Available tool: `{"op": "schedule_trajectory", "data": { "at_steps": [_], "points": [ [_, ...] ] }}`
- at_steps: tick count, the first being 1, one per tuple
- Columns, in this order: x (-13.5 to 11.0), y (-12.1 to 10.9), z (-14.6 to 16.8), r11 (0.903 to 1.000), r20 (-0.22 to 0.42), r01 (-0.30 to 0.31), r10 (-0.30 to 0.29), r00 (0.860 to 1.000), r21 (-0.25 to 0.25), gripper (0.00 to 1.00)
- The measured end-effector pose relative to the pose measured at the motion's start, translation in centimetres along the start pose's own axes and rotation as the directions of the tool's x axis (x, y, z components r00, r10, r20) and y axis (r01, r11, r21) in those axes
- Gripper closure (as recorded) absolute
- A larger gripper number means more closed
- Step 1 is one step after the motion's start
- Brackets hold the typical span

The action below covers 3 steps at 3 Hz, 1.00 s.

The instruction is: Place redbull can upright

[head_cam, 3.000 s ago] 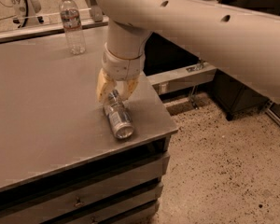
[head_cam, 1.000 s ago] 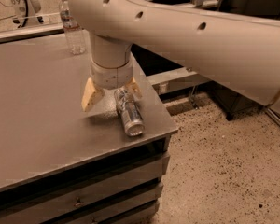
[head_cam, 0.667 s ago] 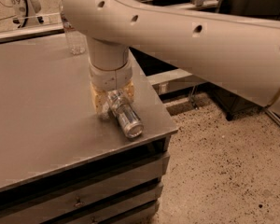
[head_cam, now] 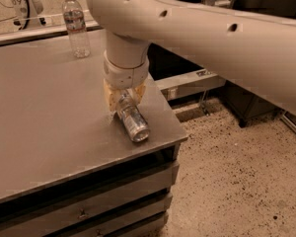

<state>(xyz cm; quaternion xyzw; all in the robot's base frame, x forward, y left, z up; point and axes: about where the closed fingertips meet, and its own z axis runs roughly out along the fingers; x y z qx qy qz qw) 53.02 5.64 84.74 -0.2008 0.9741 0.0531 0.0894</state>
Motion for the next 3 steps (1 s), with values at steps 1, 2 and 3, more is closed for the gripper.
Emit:
{"op": "schedule_trajectory", "data": {
  "at_steps": [1, 2, 3],
  "points": [
    [-2.4, -2.5, -0.7, 0.9894, 0.118, -0.001, 0.019, 0.993, -0.145, 1.00],
    [-5.0, -5.3, -1.8, 0.9453, 0.256, 0.013, 0.075, 0.964, -0.326, 1.00],
    [-7.4, -7.0, -4.4, 0.8804, 0.375, 0.089, 0.104, 0.921, -0.466, 1.00]
  ]
}}
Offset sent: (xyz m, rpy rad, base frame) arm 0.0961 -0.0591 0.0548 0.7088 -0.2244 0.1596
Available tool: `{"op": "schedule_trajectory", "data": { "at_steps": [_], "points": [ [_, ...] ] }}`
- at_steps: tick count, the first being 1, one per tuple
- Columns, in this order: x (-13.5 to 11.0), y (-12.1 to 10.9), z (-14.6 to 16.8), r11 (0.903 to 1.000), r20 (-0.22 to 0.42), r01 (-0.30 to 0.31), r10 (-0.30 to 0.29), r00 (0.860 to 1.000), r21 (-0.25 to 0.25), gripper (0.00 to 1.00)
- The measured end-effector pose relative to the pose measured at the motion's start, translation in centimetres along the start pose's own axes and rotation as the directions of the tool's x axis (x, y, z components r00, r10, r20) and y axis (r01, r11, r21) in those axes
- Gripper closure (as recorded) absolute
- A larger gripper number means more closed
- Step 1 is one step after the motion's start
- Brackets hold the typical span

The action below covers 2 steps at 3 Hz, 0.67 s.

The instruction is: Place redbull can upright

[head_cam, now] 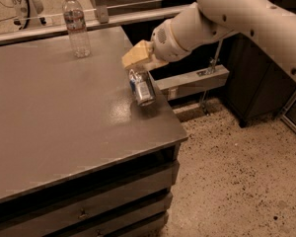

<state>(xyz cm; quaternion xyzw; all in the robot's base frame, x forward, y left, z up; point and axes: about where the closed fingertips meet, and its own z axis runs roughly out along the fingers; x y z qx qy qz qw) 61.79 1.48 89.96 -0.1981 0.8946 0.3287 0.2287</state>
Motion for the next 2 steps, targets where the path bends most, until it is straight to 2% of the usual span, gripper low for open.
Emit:
{"op": "schedule_trajectory", "data": {
  "at_steps": [1, 2],
  "points": [
    [-2.6, 0.8, -2.4, 0.9857, 0.124, 0.054, -0.034, 0.992, -0.160, 1.00],
    [-3.4, 2.9, -4.8, 0.9518, 0.265, 0.149, -0.076, 0.961, -0.268, 1.00]
  ]
}}
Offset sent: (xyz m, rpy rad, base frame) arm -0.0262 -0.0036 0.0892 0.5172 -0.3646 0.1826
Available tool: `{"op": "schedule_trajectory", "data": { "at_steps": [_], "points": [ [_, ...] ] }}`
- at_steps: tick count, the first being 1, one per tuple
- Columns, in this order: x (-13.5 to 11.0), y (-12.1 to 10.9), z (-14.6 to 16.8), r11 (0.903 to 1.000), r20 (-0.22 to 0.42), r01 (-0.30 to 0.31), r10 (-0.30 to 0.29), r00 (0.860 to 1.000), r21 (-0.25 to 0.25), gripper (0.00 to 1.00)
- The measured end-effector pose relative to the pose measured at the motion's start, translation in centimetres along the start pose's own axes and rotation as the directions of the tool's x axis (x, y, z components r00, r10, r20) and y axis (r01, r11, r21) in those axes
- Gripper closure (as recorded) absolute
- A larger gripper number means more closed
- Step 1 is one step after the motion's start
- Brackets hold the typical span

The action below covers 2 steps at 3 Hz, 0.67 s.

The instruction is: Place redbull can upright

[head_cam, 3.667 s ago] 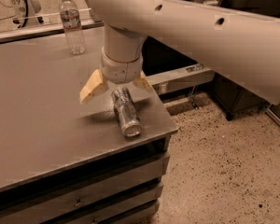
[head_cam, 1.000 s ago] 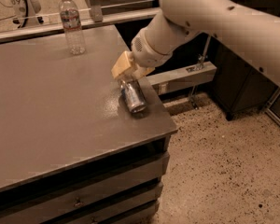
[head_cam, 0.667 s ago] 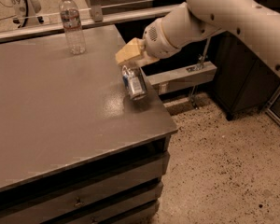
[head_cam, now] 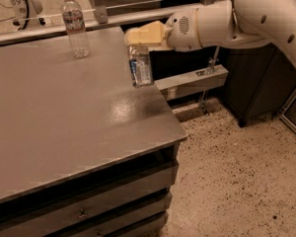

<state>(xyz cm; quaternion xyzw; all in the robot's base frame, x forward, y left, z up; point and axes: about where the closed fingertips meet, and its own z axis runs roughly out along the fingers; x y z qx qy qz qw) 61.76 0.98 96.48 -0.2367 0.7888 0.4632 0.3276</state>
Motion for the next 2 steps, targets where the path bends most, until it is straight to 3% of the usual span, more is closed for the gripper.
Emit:
{"op": "schedule_trajectory", "data": {
  "at_steps": [1, 2],
  "points": [
    [0.5, 2.8, -0.7, 0.9944, 0.128, 0.097, -0.091, 0.988, -0.042, 1.00],
    [0.3, 5.0, -0.6, 0.9772, 0.177, 0.207, -0.196, 0.964, -0.045, 1.00]
  ]
}}
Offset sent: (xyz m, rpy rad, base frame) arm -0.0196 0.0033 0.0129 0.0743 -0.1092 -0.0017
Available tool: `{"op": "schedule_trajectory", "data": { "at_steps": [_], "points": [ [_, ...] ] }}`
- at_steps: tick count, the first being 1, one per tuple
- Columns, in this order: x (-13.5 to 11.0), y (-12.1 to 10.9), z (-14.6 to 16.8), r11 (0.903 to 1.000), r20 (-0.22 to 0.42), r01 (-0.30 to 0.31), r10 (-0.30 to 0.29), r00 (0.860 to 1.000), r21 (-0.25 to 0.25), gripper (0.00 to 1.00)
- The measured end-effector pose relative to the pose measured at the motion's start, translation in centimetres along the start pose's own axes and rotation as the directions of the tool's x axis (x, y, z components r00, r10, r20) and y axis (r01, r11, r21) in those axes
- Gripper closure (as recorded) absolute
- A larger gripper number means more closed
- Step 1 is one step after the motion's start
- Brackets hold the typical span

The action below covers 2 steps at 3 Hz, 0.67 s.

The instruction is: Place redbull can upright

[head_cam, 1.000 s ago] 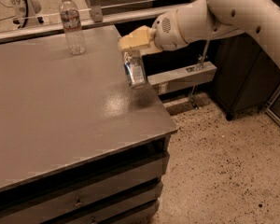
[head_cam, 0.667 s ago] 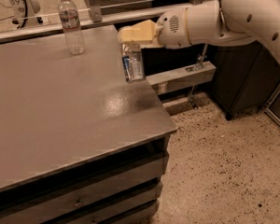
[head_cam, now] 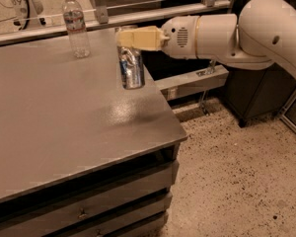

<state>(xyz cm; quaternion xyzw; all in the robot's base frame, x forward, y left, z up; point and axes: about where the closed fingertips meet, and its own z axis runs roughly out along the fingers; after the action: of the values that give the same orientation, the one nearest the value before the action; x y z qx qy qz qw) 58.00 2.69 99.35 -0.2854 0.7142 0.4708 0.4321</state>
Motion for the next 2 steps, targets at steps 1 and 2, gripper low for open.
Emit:
{"op": "schedule_trajectory", "data": {
  "at_steps": [1, 2],
  "points": [
    [0.21, -0.08, -0.17, 0.9999, -0.008, 0.006, -0.006, 1.000, -0.008, 1.00],
    [-0.27, 0.69, 0.25, 0.9877, -0.022, 0.124, -0.127, 0.992, -0.095, 1.00]
  ]
}}
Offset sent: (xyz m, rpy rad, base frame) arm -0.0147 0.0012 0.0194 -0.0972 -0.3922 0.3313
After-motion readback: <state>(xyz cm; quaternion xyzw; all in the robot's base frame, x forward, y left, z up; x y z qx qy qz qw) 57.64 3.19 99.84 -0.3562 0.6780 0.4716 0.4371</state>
